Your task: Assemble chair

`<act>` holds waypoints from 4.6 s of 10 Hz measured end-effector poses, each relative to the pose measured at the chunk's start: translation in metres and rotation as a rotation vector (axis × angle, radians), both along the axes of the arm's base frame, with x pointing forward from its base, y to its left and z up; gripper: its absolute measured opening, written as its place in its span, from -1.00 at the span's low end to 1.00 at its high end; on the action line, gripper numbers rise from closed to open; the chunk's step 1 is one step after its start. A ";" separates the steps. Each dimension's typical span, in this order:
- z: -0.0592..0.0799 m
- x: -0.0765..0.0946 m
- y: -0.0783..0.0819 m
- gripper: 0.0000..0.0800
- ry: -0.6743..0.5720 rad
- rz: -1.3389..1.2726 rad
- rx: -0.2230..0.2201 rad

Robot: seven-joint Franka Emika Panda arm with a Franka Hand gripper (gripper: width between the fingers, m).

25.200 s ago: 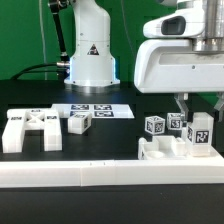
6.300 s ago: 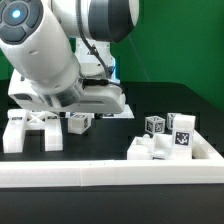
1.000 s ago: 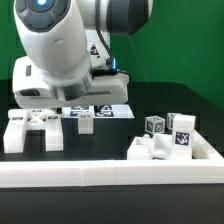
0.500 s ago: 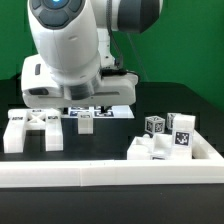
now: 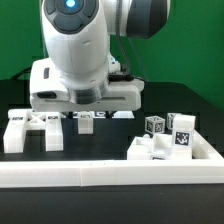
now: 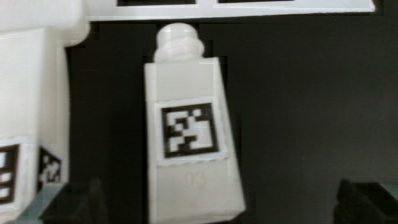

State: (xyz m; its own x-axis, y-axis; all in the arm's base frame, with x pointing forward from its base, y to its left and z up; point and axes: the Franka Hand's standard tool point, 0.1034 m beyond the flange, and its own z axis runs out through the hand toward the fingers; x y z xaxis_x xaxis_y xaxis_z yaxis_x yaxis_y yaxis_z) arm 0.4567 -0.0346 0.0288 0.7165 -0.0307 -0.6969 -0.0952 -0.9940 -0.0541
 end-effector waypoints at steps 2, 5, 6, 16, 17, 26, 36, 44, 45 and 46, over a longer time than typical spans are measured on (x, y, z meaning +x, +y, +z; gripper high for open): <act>-0.008 -0.004 0.000 0.62 0.012 0.003 0.000; -0.019 -0.010 -0.002 0.62 0.009 0.004 -0.004; -0.021 -0.013 -0.003 0.32 0.010 0.002 -0.006; 0.024 0.014 0.008 -0.26 0.034 -0.062 -0.015; 0.041 0.025 0.009 -0.26 0.016 -0.067 -0.015; 0.081 0.085 0.006 -0.26 -0.448 -0.069 -0.055; 0.088 0.128 0.025 -0.26 -1.057 -0.082 -0.148; 0.099 0.151 0.059 -0.26 -1.085 -0.086 -0.116; 0.102 0.156 0.069 -0.26 -1.089 -0.082 -0.107; 0.107 0.163 0.073 -0.26 -1.143 -0.074 -0.107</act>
Offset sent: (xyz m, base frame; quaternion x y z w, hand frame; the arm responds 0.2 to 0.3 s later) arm -0.0083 0.0004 -0.0143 -0.0119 0.0091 -0.0092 0.9998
